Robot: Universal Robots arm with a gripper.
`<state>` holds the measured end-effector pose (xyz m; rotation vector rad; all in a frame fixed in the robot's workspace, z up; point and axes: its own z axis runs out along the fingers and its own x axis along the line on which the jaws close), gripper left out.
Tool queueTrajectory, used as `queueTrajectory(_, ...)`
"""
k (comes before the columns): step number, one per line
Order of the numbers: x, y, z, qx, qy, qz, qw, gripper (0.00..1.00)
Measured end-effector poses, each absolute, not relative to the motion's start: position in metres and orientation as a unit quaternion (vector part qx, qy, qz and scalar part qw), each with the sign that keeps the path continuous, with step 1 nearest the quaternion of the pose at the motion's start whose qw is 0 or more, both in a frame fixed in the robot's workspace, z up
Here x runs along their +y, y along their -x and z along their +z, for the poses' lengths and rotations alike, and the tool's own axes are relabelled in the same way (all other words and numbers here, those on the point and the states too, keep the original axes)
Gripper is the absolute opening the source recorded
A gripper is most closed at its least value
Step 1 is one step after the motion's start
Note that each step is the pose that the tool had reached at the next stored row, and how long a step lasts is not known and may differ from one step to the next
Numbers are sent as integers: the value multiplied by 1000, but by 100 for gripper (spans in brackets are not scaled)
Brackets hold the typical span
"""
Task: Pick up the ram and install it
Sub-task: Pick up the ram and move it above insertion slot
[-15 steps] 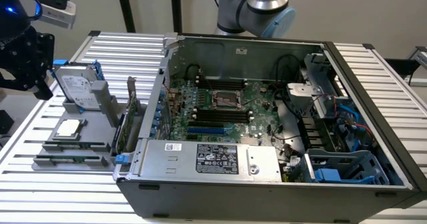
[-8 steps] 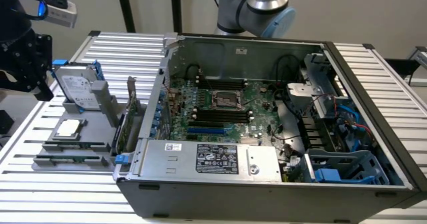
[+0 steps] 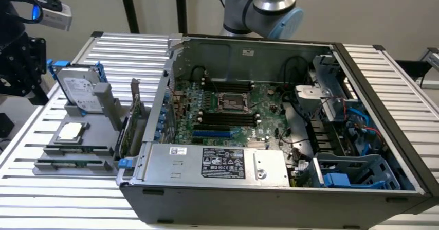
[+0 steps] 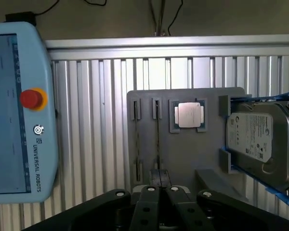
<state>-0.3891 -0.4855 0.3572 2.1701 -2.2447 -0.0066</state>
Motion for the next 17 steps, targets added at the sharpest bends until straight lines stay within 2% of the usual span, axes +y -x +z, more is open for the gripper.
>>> queueTrajectory(7,-487,389,357,-720,-694,-5,12,12)
queueTrajectory(10,-487,389,357,-720,-694,-5,12,30)
queueTrajectory(13,-487,389,356,-720,-694,-5,12,36)
queueTrajectory(14,-487,389,355,-720,-694,-5,12,42)
queueTrajectory(17,-490,389,350,-720,-694,-5,12,42)
